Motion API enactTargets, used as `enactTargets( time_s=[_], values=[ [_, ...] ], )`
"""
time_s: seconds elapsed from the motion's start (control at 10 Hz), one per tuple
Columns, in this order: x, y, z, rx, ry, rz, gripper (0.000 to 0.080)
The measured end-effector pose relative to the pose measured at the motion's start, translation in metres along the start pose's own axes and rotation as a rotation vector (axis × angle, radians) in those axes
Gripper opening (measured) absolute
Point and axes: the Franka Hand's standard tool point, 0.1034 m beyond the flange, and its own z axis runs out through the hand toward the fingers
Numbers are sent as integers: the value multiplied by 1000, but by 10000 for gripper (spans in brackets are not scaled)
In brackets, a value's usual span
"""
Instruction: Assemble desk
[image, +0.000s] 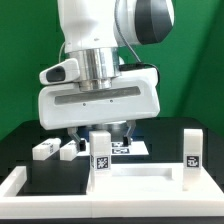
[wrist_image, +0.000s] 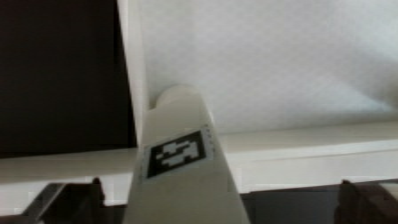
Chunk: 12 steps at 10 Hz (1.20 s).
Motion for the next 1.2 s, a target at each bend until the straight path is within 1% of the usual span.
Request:
enactTargets(
  time_s=[0.1,0.2,0.3,0.4,0.7,0.8,1.0,1.1,1.2],
  values=[
    [0,0,0,0,0,0,556],
    [0,0,0,0,-1,37,420],
    [0,1,1,-1,-1,129,420],
    [-1,5,1,-7,-2,181,298],
    [-1,4,1,-6,-4,446,296],
    [-1,1,1,-10,-11,575,296],
    [1,-4,3,-1,-10,968,296],
    [3,-7,4,8,-13,1127,295],
    [5,-9,4,42,-24,1346,295]
  ],
)
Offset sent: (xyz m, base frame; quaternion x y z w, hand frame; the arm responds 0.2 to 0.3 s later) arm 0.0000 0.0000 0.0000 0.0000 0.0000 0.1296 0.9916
